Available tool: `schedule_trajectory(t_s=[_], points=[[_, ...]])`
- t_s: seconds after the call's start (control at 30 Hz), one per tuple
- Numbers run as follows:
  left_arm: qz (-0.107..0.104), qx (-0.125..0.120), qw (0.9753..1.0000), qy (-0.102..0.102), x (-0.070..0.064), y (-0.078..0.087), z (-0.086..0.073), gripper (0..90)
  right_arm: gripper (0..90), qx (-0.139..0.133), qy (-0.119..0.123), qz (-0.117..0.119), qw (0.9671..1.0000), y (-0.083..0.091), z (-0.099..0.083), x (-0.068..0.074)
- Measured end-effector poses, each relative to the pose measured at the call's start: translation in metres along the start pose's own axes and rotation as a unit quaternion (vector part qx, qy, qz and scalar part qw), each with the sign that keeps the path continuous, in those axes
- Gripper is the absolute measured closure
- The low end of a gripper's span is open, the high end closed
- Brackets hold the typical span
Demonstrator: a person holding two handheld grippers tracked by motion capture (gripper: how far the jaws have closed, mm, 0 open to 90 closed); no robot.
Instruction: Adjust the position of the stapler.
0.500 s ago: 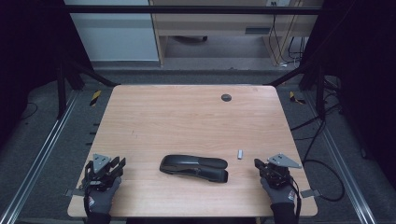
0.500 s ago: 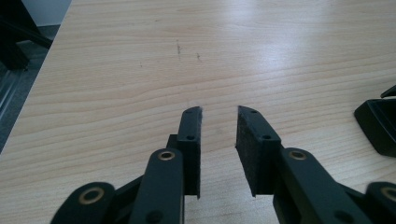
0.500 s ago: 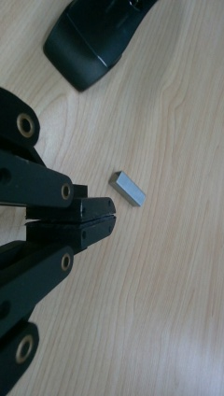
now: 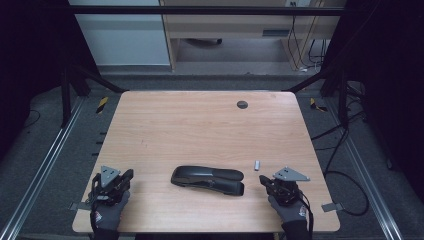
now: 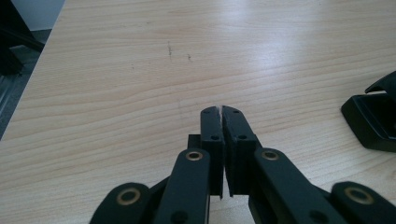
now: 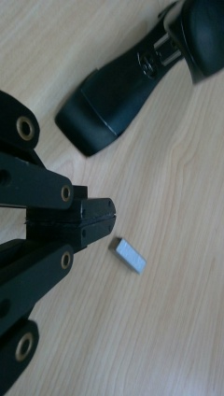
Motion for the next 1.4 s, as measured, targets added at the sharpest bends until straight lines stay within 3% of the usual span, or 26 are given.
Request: schedule_trajectory(t_s=[0.6,1.27,1.4], points=[[-0.017,0.002,0.9998,-0.008,-0.009,0.001,0.001,89.7,90.0,0.016,0.012,0.067,0.9975,-0.007,-0.003,0.035],[-0.054,0.005,0.9981,-0.029,-0.033,-0.002,0.006,89.7,90.0,0.032,0.025,0.106,0.9936,-0.017,-0.010,0.057],[-0.058,0.008,0.9979,-0.027,-0.037,-0.003,0.005,89.7,90.0,0.027,0.019,0.102,0.9942,-0.017,-0.008,0.055]])
Point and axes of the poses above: each handheld gripper's, and its own axes: y roughly backward along the jaws, z roughly out of its top, x roughly to its left, the point moved 4 cm from there along -y, roughly forward along the jaws, and after that the axes turned 7 degrees about -x, right-handed, at the moved point
